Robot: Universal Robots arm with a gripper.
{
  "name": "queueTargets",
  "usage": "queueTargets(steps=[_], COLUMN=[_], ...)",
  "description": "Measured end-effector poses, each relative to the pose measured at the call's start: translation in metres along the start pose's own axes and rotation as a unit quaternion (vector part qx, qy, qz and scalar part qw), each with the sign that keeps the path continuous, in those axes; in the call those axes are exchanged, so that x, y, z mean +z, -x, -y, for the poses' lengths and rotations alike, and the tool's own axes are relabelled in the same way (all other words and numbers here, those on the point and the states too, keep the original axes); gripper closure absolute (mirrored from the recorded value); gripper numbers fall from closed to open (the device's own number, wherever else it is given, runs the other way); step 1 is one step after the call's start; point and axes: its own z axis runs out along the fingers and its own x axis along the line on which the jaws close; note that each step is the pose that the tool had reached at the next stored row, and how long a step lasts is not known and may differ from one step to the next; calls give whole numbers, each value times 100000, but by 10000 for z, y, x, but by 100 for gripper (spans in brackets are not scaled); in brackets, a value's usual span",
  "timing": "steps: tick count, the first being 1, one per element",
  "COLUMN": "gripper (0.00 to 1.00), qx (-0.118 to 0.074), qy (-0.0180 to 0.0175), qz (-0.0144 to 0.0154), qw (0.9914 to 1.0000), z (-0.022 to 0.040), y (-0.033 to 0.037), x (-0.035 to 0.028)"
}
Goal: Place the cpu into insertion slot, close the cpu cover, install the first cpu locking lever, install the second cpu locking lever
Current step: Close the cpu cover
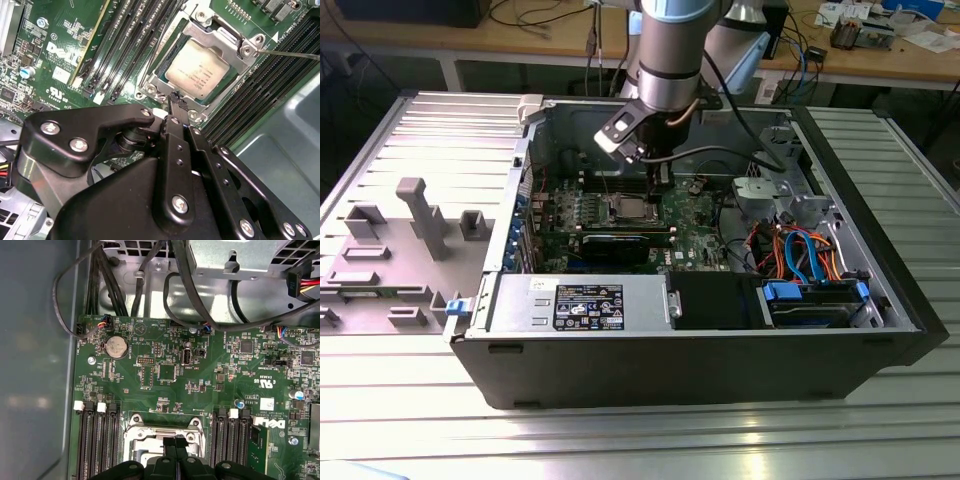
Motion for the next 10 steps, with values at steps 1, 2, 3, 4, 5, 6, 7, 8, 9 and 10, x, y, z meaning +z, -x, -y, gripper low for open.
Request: queueTargets(steps=[1,2,3,4,5,6,7,8,9,10], gripper=[89,89,89,89,89,89,89,89,89,89], qx=[-6,-4,3,1,3,1,2,9,14,4], qy=[-1,0,-2,-1,0,1,1,-2,0,-3], qz=[3,2,4,2,2,-2,-1,0,5,8], qw=[100000,100000,100000,100000,100000,100000,100000,100000,100000,100000], z=[0,1,3,4,4,5,6,9,14,33], y=[0,0,0,0,0,-1,-1,-1,-2,-3], x=[2,4,8,13,17,22,29,32,35,39])
